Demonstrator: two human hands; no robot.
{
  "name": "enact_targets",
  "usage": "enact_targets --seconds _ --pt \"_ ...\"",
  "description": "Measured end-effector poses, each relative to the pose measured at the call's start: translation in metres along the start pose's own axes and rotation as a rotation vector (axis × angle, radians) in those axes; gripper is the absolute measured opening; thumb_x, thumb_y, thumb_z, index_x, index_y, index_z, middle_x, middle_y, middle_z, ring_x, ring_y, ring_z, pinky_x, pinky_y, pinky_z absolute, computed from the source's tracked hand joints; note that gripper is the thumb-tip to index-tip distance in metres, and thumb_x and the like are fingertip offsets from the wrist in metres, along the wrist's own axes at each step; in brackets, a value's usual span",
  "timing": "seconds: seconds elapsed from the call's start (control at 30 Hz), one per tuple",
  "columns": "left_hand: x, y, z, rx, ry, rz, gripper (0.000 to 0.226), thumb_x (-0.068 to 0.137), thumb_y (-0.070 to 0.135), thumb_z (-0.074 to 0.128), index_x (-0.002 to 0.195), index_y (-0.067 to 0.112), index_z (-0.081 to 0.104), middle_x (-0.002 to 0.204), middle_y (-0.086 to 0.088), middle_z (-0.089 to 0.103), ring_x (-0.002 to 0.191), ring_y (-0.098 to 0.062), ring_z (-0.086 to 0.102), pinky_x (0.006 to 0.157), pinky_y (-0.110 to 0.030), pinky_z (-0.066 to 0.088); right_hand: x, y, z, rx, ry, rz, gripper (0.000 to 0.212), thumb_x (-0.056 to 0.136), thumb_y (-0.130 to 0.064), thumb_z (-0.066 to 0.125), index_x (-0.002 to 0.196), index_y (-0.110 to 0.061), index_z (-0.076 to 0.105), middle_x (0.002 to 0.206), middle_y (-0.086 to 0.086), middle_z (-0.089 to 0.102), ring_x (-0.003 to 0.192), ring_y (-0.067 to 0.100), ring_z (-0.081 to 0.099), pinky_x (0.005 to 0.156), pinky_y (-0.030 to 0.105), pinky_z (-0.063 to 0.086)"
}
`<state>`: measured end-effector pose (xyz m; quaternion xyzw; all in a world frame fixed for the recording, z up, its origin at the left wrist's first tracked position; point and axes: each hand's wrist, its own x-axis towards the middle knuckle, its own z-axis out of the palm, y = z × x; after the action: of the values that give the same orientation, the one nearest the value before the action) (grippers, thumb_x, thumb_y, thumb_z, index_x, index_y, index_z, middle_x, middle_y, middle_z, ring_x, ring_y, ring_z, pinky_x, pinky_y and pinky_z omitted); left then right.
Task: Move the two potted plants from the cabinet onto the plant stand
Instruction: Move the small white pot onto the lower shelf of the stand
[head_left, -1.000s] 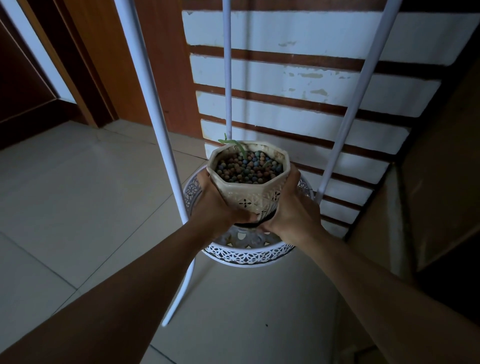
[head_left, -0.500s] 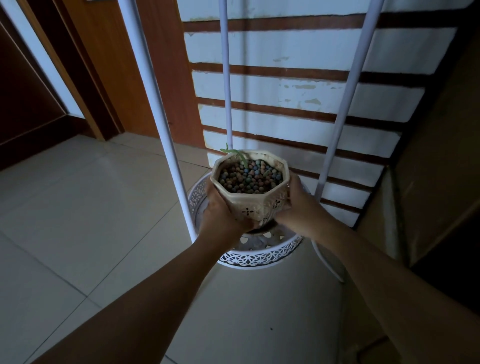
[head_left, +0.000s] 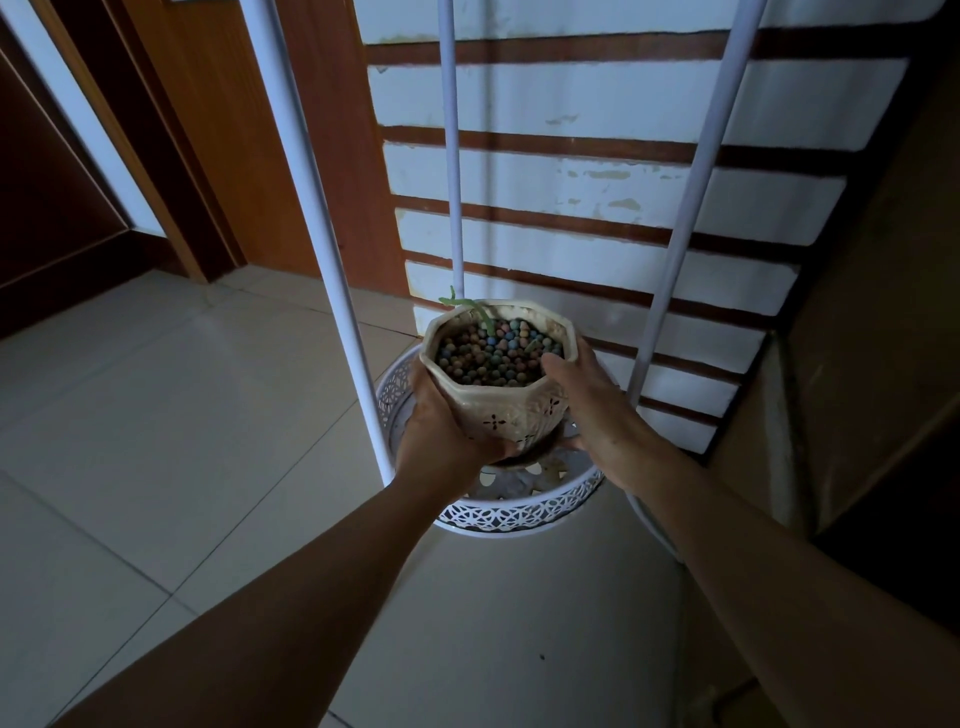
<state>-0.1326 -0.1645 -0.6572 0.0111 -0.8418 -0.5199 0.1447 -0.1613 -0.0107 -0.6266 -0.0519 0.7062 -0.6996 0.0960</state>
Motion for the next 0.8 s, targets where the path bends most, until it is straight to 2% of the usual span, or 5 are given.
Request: enact_targets --seconds 0.13,0.3,0.43,0.7,0.8 --pt "0.001 0.004 -0.002 -0.069 -0.020 0.001 0.111 0.045 0.006 0.083 0.137 0.018 0.023 0.106 0.029 0.044 0.101 -0.001 0.048 0.085 -0.026 0.045 -0.001 0.003 0.004 -0.051 0.025 -0.037 0.044 0.094 -0.033 0.041 0.135 -0.041 0.031 0.113 -0.012 0.054 0.102 0.010 0.055 0.077 0.036 0.051" --pt "0.002 0.004 -0.005 -0.123 -0.053 -0.013 0.110 0.048 -0.004 0.080 0.137 0.019 0.021 0.109 0.026 0.046 0.100 0.015 0.045 0.088 -0.027 0.047 -0.004 0.003 0.009 -0.133 0.065 -0.028 0.045 0.092 -0.043 0.042 0.135 -0.045 0.029 0.128 -0.007 0.052 0.116 0.022 0.054 0.096 0.054 0.046" --pt "0.002 0.005 -0.006 -0.109 -0.057 -0.020 0.109 0.048 -0.005 0.079 0.137 0.021 0.020 0.108 0.027 0.045 0.096 0.026 0.043 0.081 -0.011 0.047 -0.004 0.003 0.010 -0.192 0.068 -0.048 0.051 0.089 -0.049 0.042 0.138 -0.044 0.025 0.133 -0.004 0.053 0.116 0.022 0.055 0.097 0.053 0.046" --pt "-0.006 0.014 -0.006 -0.016 0.008 -0.023 0.106 0.051 0.004 0.080 0.137 0.023 0.021 0.108 0.021 0.045 0.097 0.007 0.047 0.077 -0.014 0.044 -0.003 0.005 0.010 -0.157 0.070 -0.013 0.057 0.085 -0.050 0.044 0.138 -0.044 0.024 0.135 0.000 0.052 0.119 0.025 0.052 0.098 0.054 0.045" --pt "-0.010 0.021 -0.004 0.021 0.044 -0.034 0.104 0.054 0.009 0.080 0.137 0.020 0.019 0.116 0.010 0.045 0.107 -0.007 0.046 0.086 -0.026 0.047 -0.003 0.000 0.009 -0.158 0.047 0.012 0.053 0.088 -0.049 0.043 0.138 -0.044 0.024 0.136 -0.001 0.051 0.120 0.025 0.051 0.099 0.054 0.043"
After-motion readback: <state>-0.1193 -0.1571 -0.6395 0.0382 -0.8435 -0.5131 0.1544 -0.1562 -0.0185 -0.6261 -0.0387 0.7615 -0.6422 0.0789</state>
